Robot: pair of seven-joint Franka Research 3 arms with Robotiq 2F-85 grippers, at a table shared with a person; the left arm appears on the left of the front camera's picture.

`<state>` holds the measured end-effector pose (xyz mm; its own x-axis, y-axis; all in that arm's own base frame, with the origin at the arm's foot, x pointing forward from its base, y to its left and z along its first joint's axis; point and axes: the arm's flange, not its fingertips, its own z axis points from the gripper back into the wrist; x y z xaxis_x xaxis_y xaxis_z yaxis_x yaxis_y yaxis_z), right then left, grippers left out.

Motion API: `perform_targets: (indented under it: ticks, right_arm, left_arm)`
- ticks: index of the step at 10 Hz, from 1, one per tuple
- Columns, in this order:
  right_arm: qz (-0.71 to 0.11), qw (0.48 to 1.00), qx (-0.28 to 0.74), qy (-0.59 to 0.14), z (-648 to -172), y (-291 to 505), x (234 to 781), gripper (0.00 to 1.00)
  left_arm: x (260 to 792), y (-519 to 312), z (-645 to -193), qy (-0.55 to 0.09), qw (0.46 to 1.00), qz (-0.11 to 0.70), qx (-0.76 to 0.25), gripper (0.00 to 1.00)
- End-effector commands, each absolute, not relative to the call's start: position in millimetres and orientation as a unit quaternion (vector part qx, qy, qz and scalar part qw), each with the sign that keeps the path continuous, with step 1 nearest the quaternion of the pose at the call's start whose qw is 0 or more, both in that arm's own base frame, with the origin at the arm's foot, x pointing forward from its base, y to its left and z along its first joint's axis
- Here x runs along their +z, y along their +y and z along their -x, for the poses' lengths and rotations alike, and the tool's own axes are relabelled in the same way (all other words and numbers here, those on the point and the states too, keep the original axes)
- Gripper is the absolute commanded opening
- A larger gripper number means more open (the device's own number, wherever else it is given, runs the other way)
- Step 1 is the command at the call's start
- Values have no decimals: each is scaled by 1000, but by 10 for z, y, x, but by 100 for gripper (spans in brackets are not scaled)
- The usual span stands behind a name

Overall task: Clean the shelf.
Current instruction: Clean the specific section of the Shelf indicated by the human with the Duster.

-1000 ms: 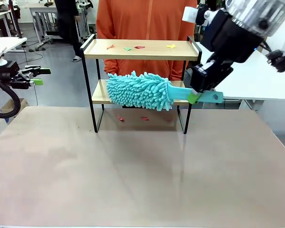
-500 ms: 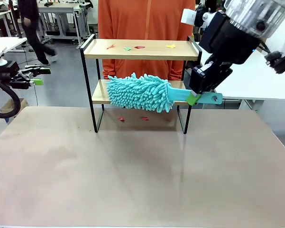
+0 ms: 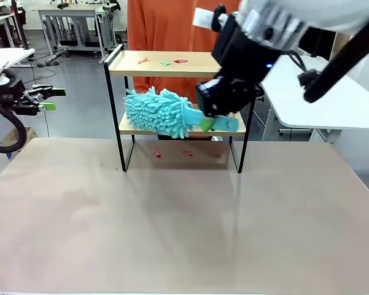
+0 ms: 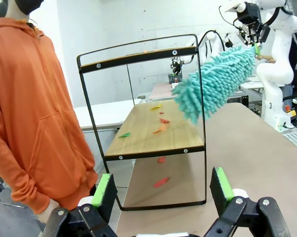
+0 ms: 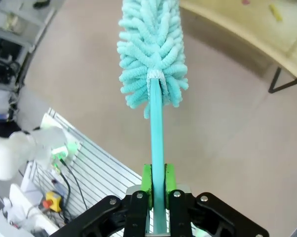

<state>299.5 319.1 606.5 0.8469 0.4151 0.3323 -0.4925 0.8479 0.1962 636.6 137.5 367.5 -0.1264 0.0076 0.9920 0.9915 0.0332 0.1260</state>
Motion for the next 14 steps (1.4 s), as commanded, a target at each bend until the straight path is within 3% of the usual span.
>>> perform_targets:
  ticks: [1,7,9,12,13,14]
  right_arm:
    - [-108,963,184,-162,-3133,3457,6132,13]
    - [-88,971,90,-202,-3621,4293,5919,13]
    - [-87,978,53,-180,-3790,4545,5781,13]
    - [-118,966,33,-227,-3835,4753,5662,13]
    - [-94,977,61,-183,-3815,4511,5612,13]
    - [-94,977,61,-183,-3815,4511,5612,13]
  left_arm:
    - [3687,1361,-6337,-538,474,455,-529,100]
    - [3687,1361,-6337,-538,474,455,-529,100]
    - [3687,1361,-6337,-538,474,455,-529,100]
    - [3687,1361,-6337,-538,474,455,-529,100]
    - [3687,1361,-6337,-538,474,455,-529,100]
    - [3687,1361,-6337,-538,474,455,-529,100]
